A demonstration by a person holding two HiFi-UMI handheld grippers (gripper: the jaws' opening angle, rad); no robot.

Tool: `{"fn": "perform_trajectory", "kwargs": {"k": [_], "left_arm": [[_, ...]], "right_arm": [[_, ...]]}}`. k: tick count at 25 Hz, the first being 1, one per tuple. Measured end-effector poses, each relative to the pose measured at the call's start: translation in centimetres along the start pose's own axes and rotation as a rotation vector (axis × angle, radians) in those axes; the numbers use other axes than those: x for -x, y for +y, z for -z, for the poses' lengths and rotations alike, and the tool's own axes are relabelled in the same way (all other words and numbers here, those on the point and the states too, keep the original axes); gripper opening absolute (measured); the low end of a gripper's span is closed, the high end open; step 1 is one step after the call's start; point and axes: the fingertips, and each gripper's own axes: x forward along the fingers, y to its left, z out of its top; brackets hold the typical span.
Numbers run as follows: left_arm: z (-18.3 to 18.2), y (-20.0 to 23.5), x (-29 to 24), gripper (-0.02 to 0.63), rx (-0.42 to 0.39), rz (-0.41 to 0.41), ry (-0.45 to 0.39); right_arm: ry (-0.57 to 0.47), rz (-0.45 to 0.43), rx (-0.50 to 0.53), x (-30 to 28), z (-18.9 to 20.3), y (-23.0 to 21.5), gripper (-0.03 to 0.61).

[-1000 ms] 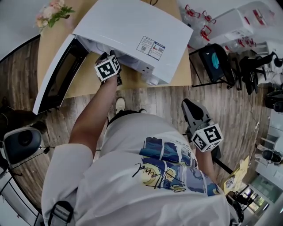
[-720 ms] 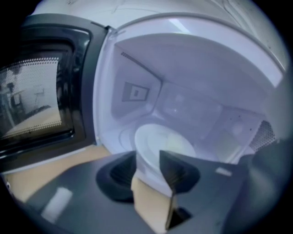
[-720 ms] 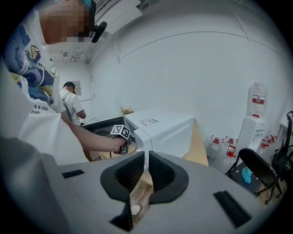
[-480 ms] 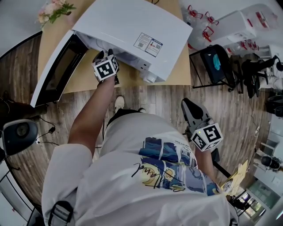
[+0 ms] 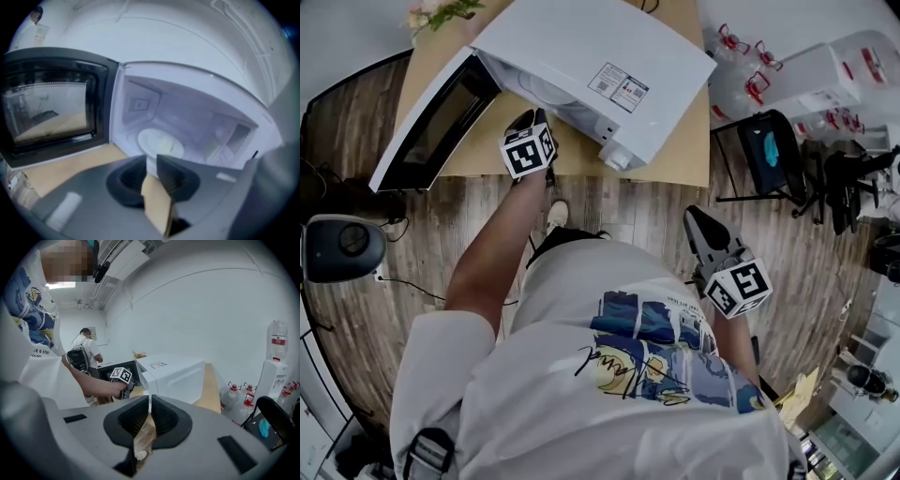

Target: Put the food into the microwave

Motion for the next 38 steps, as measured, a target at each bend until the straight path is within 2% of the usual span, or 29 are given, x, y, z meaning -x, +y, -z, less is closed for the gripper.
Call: {"fn": "perform_trajectory", "kwargs": {"k": [8, 24, 30, 33, 38], "left_arm": [[1.3, -2.0, 4.3, 0.009, -0.030, 0.025, -0.011], [6.5, -10.5, 15.1, 0.008, -0.013, 0.333, 0.027], [7.9, -12.6, 18.9, 0.008, -0.044, 0.373, 0.040], [8.5, -13.7, 19.8, 0.008, -0.073, 0.392, 0.045], [9.0, -14.8, 20.7, 0.008, -0.078, 0.415, 0.039]], "right_arm": [[-0.022, -0.078, 0.036, 0.9, 0.3, -0.1, 0.012], [-0.056, -0.219, 0.066, 3.2, 2.7, 1.0, 0.008], [-0.068, -0.241, 0.073, 4.3, 3.0, 2.0, 0.008], [-0.070, -0.242, 0.073, 4.8, 3.3, 2.0, 0.008], [-0.069, -0.240, 0.077, 5.6, 3.7, 2.0, 0.008]]}}
